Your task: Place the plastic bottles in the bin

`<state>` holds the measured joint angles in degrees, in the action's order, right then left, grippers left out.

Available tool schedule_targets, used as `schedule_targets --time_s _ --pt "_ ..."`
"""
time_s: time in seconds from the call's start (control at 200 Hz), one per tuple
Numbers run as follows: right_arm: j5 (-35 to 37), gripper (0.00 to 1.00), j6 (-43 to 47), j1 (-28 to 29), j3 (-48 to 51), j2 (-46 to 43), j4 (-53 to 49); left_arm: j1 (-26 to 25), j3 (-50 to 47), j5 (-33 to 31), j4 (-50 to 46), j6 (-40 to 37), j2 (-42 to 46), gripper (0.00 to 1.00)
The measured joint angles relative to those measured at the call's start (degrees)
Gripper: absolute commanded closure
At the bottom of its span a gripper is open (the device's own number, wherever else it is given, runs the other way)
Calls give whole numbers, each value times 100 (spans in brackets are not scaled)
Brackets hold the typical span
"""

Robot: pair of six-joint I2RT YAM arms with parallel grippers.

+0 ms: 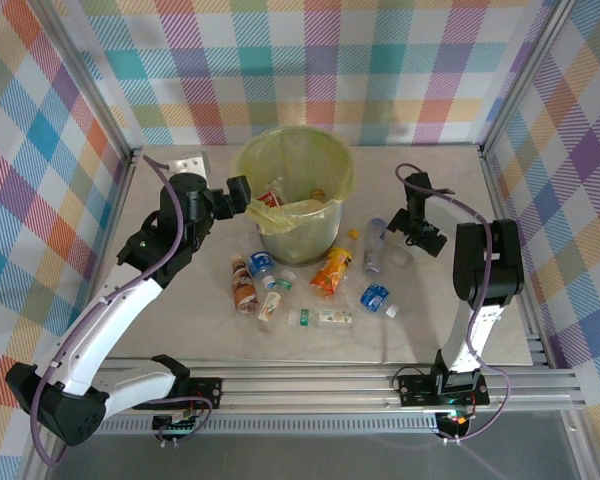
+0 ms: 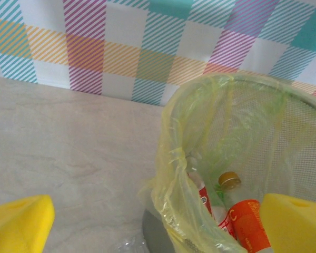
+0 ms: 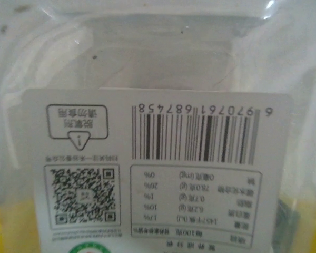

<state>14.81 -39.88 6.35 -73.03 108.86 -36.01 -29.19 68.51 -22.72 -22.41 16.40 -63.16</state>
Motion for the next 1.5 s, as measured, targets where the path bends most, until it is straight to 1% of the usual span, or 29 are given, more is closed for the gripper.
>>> schedule_targets --time_s 0.34,0.38,0.545,0.62,0.75,0.845,1.27,1.5 --pt "-109 0 28 -138 109 107 162 0 -315 -511 -92 275 146 0" --pt "-122 1 33 -146 109 107 162 0 -348 -564 -122 315 188 0" --pt "-140 10 136 -164 140 74 149 0 -439 -787 -155 470 356 0" --pt "-140 16 170 -175 195 20 149 0 -518 -870 -151 549 431 0" --pt "-114 30 232 -184 315 -199 118 2 -640 -981 -160 678 474 0" --pt "-79 35 284 -184 341 -378 68 2 -686 -1008 -164 732 474 0" --pt "70 38 527 -184 568 -1593 -184 24 -1019 -1200 -160 979 640 0" --pt "-304 38 831 -170 584 -2551 -260 59 -1187 -1325 -162 1196 743 0"
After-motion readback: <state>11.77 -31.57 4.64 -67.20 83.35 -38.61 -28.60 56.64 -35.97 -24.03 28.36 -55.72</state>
